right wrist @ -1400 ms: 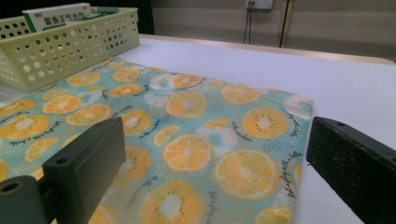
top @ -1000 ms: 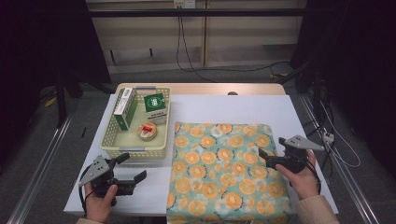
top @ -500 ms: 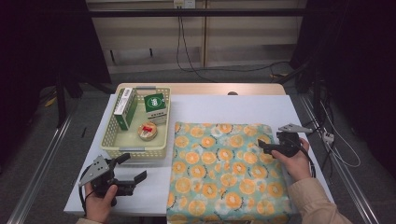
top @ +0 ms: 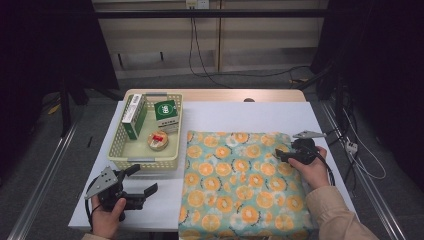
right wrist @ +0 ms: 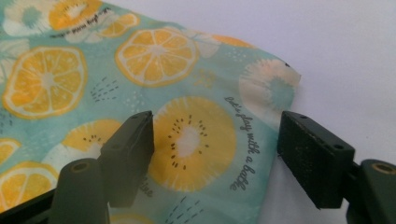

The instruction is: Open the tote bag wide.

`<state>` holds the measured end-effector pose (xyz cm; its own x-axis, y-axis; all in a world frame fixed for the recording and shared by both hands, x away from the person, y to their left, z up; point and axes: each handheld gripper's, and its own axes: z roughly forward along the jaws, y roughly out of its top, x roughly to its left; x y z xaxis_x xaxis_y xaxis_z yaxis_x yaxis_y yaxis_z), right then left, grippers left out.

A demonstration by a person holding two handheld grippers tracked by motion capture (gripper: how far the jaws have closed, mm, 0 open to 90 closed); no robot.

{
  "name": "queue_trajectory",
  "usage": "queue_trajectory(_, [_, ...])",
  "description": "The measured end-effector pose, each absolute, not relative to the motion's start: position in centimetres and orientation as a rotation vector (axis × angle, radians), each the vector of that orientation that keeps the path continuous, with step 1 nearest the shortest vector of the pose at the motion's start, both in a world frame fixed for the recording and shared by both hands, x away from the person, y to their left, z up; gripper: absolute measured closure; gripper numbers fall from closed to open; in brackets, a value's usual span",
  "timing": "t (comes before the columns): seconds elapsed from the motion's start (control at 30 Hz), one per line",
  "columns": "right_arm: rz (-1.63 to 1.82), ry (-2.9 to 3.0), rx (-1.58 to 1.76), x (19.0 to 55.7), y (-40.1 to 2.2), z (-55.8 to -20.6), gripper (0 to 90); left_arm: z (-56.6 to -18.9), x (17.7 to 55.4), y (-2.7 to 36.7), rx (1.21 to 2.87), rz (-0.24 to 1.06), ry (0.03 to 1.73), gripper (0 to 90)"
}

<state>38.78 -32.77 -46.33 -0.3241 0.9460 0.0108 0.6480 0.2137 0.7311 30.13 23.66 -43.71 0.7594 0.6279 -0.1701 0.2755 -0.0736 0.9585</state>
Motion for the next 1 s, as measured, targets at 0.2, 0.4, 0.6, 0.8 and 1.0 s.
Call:
queue_trajectory(0.2, [0.886, 2.047, 1.484, 38.77, -32.72, -46.34, 37.9, -43.69, 30.13, 23.59, 1.668, 0.341, 0.723, 4.3])
queue_trajectory(0.4, [0.891, 2.045, 1.484, 38.62, -33.15, -46.22, 53.9, -43.7, 30.16, 23.4, 1.674, 0.339, 0.716, 4.4])
queue_trajectory(0.6, [0.9, 2.075, 1.461, 38.49, -32.78, -46.07, 70.8, -43.73, 30.19, 23.34, 1.674, 0.338, 0.718, 4.4])
queue_trajectory(0.8, [0.916, 2.094, 1.457, 38.53, -32.6, -45.99, 88.9, -43.73, 30.21, 23.35, 1.676, 0.338, 0.717, 4.4])
queue_trajectory(1.0, [0.939, 2.078, 1.477, 38.86, -32.41, -45.49, 90.0, -43.7, 30.16, 23.45, 1.668, 0.339, 0.722, 4.4])
